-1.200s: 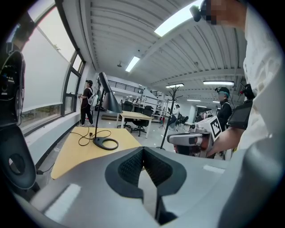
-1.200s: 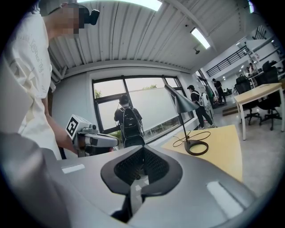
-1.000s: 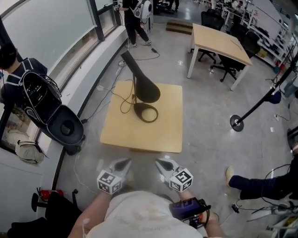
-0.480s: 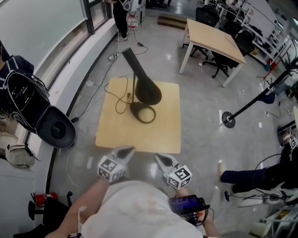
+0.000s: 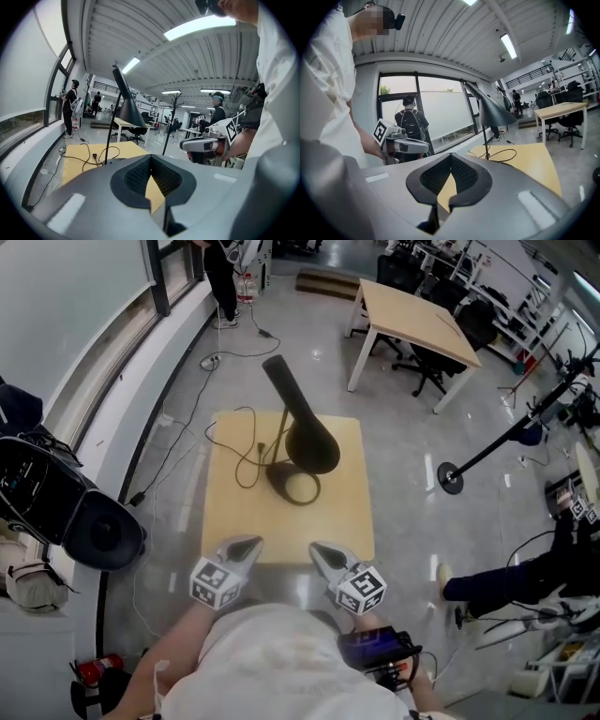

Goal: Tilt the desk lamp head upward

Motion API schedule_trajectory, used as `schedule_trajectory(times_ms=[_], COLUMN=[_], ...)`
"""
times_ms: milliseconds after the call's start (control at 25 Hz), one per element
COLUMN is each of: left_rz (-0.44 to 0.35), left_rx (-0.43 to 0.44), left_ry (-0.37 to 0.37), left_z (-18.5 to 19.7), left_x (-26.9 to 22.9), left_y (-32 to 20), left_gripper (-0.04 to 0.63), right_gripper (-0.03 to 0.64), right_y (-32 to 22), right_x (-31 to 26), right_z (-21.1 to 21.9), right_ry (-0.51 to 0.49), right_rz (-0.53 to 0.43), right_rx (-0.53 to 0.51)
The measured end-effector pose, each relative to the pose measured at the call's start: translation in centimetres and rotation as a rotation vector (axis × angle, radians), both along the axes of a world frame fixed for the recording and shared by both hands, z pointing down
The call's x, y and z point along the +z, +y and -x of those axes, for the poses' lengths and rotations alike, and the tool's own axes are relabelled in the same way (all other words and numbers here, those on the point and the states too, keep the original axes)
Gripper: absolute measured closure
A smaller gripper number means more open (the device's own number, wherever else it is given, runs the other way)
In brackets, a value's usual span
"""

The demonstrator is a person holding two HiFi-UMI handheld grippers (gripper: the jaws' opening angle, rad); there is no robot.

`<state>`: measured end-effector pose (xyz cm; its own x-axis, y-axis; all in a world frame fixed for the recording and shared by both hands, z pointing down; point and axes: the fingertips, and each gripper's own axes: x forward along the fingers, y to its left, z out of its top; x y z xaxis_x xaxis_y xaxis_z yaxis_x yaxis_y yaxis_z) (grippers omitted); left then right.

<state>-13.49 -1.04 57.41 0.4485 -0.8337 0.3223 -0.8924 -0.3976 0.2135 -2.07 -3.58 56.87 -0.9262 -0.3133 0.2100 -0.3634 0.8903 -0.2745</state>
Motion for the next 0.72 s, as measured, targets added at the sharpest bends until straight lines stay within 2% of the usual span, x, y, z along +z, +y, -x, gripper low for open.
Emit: schedule_trajectory(times_ms=[280,480,720], left_rz=[-0.017,-0.022,-0.014], left_rx=[0.058,0.052,0.056], left_ry=[-0.016,-0.008,-0.009], left_z=[2.8,3.6,3.5], left_x=[0.2,-0.2,-0.9], left_y=[-0.4,-1.9,-4.7], left_gripper=[0.595,0.594,0.594], right_gripper=[0.603,0.603,0.603], right_y=[-0.9,-2.2,-5.2], right_x=[0.0,0.4,0.1], right_z=[2.1,1.8,1.3], right_ry=[0.041,0.067,0.047], right_rz=[-0.041,-0.048,-0.041], right_rx=[0.057,0.074,0.110])
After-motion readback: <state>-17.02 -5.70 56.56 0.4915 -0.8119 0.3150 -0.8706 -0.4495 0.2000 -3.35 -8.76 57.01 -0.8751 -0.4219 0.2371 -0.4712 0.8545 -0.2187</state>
